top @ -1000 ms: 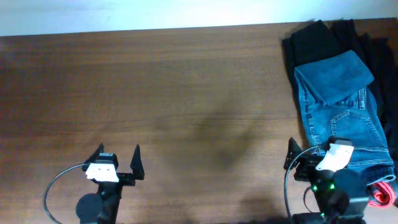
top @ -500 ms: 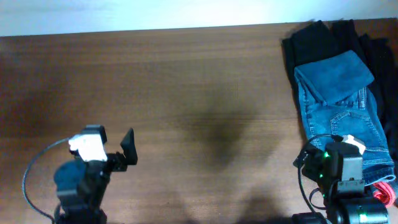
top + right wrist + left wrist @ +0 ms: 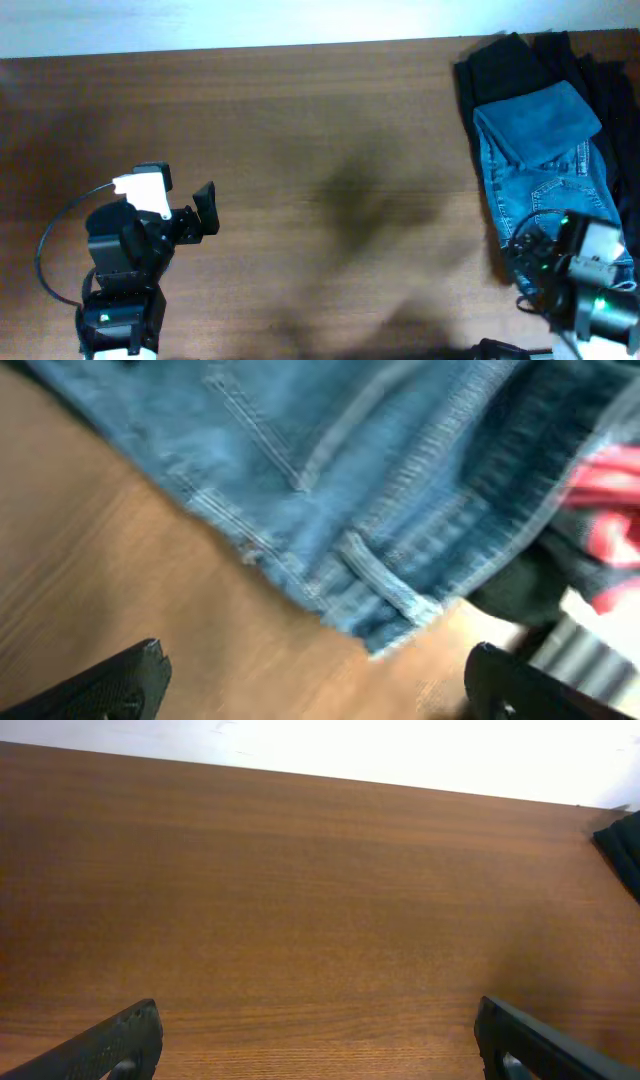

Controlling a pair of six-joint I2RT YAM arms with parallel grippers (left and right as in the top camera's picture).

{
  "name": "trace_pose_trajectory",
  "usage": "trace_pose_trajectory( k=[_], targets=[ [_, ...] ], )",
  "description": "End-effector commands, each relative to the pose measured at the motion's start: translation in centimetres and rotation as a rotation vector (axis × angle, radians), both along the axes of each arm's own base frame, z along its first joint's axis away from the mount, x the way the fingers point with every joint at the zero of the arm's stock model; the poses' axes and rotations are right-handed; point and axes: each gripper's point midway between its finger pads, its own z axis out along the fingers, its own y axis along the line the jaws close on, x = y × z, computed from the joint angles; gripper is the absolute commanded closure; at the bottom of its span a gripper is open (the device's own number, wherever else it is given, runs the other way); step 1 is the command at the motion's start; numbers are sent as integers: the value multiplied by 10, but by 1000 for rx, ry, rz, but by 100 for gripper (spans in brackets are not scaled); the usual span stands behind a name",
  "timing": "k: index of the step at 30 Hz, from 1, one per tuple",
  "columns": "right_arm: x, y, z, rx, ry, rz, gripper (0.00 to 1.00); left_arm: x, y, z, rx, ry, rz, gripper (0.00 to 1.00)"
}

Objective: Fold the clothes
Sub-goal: 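Reach the right gripper to the blue jeans on the clothes stack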

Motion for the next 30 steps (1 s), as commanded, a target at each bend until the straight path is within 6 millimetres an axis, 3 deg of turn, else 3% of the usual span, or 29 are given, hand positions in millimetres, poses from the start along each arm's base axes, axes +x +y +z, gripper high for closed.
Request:
trace_pose_trajectory(
  k=[1, 6, 11, 17, 25, 26, 29, 30],
  targets=[
    [-7, -13, -7, 72, 37, -85, 1, 3, -3, 14, 15, -39, -22, 1],
    [-5, -5, -30, 280, 36, -156, 1, 8, 1, 23, 26, -81, -5, 1],
    [-12, -4, -51, 314, 64, -261, 1, 8, 1, 24, 27, -86, -5, 1],
    [-26, -12, -92, 266, 96, -363, 1, 8, 1, 25, 27, -87, -5, 1],
    [-5, -32, -121, 177, -23, -355, 1, 9, 1, 23, 26, -82, -5, 1],
    [1, -25, -130, 223, -43, -328, 5, 10, 1, 22, 26, -78, -5, 1],
    [23, 1, -131, 365, -108, -174, 68, 10, 1, 22, 26, -77, -5, 1],
    [34, 14, -125, 416, -148, -74, 80, 10, 1, 22, 26, -77, -5, 1]
  ],
)
